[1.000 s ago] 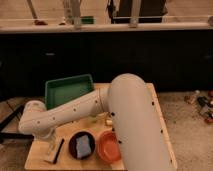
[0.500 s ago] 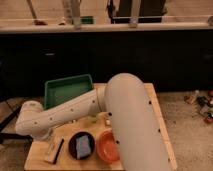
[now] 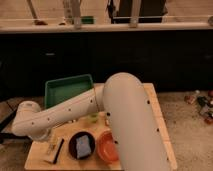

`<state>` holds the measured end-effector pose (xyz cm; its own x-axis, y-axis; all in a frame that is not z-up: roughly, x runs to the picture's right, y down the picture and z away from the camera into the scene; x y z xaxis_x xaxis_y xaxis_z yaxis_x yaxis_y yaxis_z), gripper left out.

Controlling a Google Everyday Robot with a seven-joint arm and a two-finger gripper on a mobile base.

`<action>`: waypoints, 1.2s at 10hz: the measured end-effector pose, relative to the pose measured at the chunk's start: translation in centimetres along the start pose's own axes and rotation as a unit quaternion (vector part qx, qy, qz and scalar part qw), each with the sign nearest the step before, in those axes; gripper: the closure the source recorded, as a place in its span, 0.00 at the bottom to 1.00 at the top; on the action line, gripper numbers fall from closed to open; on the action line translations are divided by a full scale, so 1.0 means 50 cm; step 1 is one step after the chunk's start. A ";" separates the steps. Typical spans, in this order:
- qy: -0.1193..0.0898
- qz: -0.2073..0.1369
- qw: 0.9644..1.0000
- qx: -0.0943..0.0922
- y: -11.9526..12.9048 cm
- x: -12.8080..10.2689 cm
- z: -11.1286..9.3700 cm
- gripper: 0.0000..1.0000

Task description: Wipe tray with eraser

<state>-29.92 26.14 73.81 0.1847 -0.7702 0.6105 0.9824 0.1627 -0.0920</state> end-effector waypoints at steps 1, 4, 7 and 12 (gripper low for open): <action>-0.001 -0.001 1.000 0.000 0.000 -0.001 0.000 0.23; -0.009 0.003 1.000 0.004 0.012 0.003 0.006 0.23; -0.025 0.004 0.999 0.019 0.021 0.002 0.029 0.23; -0.039 -0.002 0.999 0.006 0.027 -0.001 0.081 0.23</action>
<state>-28.72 28.89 76.84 0.1770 -0.7202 0.6709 0.9827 0.1676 -0.0793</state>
